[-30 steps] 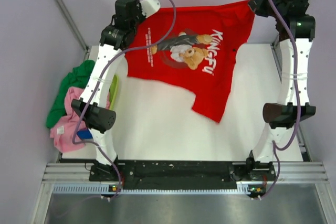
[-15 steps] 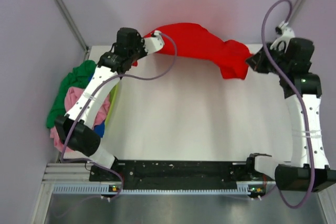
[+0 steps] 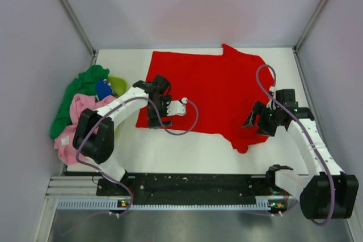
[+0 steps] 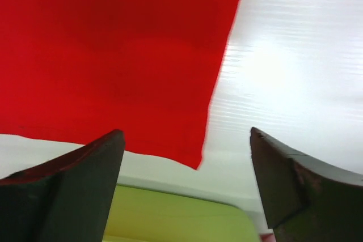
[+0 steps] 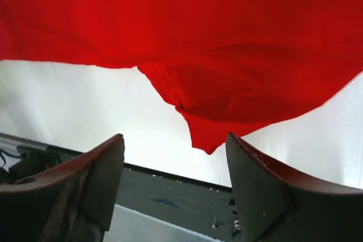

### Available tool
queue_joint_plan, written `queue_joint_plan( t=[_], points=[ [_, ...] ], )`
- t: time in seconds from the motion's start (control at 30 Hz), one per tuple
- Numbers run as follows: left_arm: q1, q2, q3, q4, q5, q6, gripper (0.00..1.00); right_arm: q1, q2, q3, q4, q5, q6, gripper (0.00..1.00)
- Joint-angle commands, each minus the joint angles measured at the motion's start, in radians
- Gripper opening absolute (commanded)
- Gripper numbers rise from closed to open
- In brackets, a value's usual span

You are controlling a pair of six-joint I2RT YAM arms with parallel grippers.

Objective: Fold and stack the t-shirts
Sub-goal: Flatten out the tshirt, then grap the side of the flattened tshirt closest away from the robot with both arms

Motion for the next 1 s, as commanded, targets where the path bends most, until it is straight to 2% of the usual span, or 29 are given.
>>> queue_joint_plan(
  t=[0.0,0.07,0.17,0.33,0.4,0.43,0.63,0.77,0.9,0.93,0.97],
  points=[
    [0.014,-0.068,0.007,-0.176,0.115,0.017,0.99,0.005,-0.087,0.127,0.046,0.176,0.049,0.77],
    [0.021,-0.115,-0.004,-0.150,0.117,-0.004,0.98,0.005,-0.030,0.173,0.080,0.271,0.039,0.78],
    [0.067,-0.143,-0.004,-0.066,0.107,-0.072,0.95,-0.010,0.120,0.210,0.179,0.376,0.020,0.69],
    [0.141,-0.094,-0.004,-0.006,0.057,-0.153,0.80,-0.091,0.448,0.315,0.249,0.385,0.019,0.24],
    [0.156,-0.080,-0.022,0.007,0.040,-0.165,0.79,-0.108,0.562,0.366,0.267,0.412,0.020,0.06],
    [0.162,-0.078,-0.036,0.017,0.032,-0.166,0.79,-0.110,0.620,0.394,0.269,0.414,0.020,0.01],
    [0.164,-0.111,-0.126,0.043,0.023,-0.129,0.80,-0.117,0.944,0.648,0.237,0.394,0.003,0.00],
    [0.166,-0.112,-0.175,0.062,-0.006,-0.110,0.82,-0.121,1.062,0.844,0.180,0.399,-0.018,0.00],
    [0.164,-0.098,-0.203,0.092,-0.012,-0.103,0.83,-0.119,1.093,1.026,0.047,0.393,-0.070,0.00],
    [0.164,-0.094,-0.200,0.091,0.006,-0.103,0.83,-0.114,1.054,1.018,0.039,0.394,-0.079,0.04],
    [0.164,-0.089,-0.197,0.088,0.030,-0.103,0.83,-0.110,0.997,0.989,0.037,0.402,-0.084,0.14]
  ],
)
